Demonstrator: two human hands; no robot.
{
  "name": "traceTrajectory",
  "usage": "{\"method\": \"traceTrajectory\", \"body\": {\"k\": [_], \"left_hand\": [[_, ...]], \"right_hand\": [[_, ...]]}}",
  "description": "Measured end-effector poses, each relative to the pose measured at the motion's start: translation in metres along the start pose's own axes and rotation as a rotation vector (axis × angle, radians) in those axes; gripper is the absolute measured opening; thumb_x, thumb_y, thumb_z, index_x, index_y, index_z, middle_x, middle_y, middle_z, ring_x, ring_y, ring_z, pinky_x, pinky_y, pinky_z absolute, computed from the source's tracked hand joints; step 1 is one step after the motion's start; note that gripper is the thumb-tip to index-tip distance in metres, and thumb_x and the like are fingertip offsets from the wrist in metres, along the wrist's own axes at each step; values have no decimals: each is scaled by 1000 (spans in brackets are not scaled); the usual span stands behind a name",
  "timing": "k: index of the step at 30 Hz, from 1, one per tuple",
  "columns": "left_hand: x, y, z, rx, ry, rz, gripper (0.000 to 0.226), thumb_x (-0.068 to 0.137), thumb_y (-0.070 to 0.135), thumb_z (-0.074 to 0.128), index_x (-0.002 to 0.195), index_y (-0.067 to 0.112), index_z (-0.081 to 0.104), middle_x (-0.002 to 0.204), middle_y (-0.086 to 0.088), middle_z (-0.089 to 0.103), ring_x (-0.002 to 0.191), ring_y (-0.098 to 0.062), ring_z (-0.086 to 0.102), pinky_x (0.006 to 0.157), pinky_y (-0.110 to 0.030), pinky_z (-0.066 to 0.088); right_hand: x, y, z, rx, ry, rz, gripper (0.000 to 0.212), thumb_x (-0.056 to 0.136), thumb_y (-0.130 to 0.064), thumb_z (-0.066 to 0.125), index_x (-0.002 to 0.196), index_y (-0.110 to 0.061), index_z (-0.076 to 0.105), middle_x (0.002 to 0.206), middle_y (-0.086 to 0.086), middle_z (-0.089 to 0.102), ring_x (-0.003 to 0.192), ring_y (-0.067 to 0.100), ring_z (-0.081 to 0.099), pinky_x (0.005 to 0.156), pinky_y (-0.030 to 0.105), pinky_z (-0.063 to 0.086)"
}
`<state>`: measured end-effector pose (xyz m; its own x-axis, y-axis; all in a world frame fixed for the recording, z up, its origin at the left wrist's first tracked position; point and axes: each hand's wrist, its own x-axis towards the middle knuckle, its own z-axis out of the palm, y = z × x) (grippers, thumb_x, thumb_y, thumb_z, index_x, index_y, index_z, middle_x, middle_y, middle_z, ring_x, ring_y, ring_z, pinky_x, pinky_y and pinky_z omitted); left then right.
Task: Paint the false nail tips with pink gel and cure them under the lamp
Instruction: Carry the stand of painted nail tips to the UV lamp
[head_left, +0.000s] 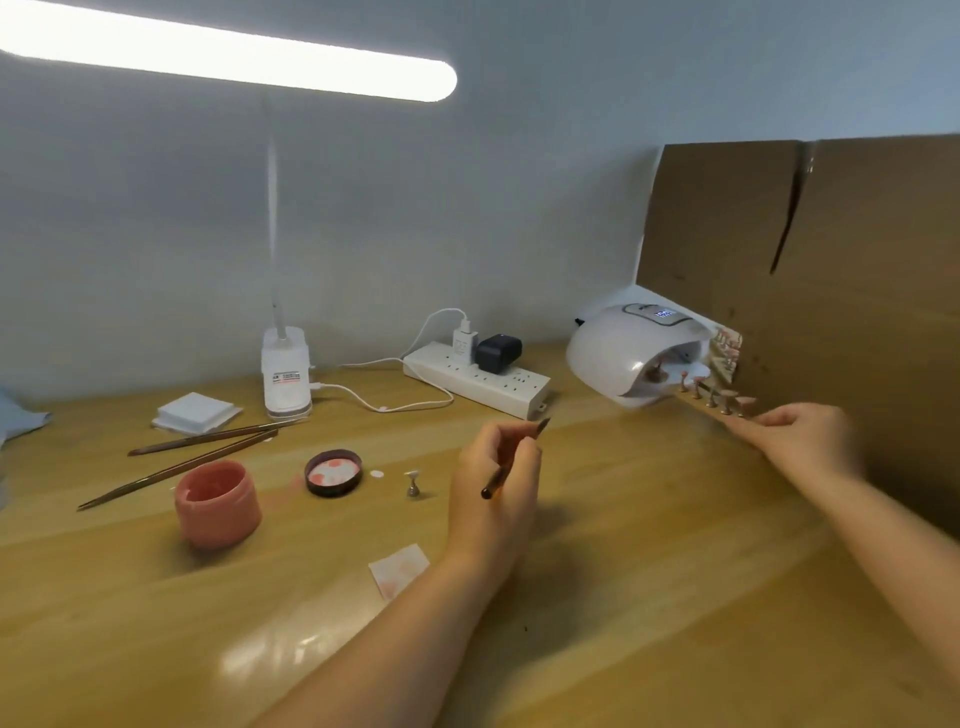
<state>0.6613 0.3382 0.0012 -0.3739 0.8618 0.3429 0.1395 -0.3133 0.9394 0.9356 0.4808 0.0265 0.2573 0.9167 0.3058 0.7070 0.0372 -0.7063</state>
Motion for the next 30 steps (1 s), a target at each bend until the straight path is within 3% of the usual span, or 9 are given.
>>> {"method": "traceTrajectory", "body": {"k": [7,11,16,23,27,30], "left_hand": [[6,-7,4,-27,70,-11,22,92,9,55,89,28,65,79,13,66,72,7,58,61,-3,40],[6,-9,4,-12,69,7,23,93,11,56,87,31,64,80,15,67,76,1,60,61,-4,40],[6,-6,6,-45,57,35,16,80,30,51,87,30,65,80,11,67,75,-4,61,62,-7,43],[5,-7,7,-49,32,85,18,79,26,52,89,25,67,81,2,67,75,-14,60,64,-15,44],[5,-9,7,-60,32,80,18,79,27,53,88,25,68,81,2,67,75,-15,61,63,-16,44],[6,-9,7,-63,36,81,18,79,26,53,88,25,68,81,2,68,76,-16,61,63,-17,45]], "right_hand": [[23,9,33,86,-54,109,30,74,-38,80,82,-9,73,73,10,70,67,21,60,67,32,46],[31,7,43,93,-60,103,25,75,-36,79,72,-13,71,68,7,70,69,22,63,72,36,50],[47,10,51,57,-59,95,31,71,-41,80,63,-13,71,62,4,69,63,19,63,64,31,48],[65,12,61,-24,-69,117,40,68,-52,79,58,-14,70,56,1,68,53,15,59,58,27,43],[74,1,69,-174,-55,118,43,70,-56,76,64,-15,65,59,3,67,74,24,67,64,29,45],[78,-7,77,-207,-47,101,36,70,-55,77,65,-21,67,77,11,69,88,29,67,66,26,41]]}}
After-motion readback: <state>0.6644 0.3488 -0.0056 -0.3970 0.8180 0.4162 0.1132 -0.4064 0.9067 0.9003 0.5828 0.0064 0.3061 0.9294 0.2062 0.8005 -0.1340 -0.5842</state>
